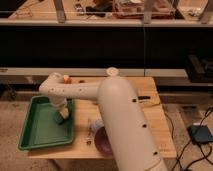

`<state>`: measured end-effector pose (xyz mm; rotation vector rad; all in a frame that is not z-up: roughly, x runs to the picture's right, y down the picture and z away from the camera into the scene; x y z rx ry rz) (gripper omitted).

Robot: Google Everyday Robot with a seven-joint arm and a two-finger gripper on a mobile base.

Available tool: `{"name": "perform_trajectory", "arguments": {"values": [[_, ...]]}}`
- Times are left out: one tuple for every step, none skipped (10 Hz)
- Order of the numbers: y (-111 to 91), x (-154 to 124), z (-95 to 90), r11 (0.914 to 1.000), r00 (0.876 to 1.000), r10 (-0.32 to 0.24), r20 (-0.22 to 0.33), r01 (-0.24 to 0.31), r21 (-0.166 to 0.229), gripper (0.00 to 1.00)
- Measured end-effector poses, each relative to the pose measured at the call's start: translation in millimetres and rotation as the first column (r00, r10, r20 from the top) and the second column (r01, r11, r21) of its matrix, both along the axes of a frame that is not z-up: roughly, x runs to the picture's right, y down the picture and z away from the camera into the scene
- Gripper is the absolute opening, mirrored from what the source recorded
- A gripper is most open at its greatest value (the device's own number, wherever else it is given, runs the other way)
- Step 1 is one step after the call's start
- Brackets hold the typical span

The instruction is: Wipe tray with sponge

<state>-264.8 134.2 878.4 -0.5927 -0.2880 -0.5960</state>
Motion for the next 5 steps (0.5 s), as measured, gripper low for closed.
{"name": "perform_trajectory", "arguments": {"values": [[15, 1, -10.3, 1.0000, 1.000, -0.003, 0.005, 0.003, -0.006, 0.00], [26, -2, -19.1, 0.9999, 1.000, -0.011, 0.010, 0.011, -0.006, 0.00], [42, -8, -33.0, 0.9997, 1.000, -0.021, 0.016, 0.021, -0.011, 0.00], [54, -10, -46.5, 0.9996, 0.999, -0.025, 0.023, 0.025, -0.014, 0.00], [67, -12, -60.6, 0.9993, 0.999, -0.031, 0.032, 0.032, -0.017, 0.00]]}}
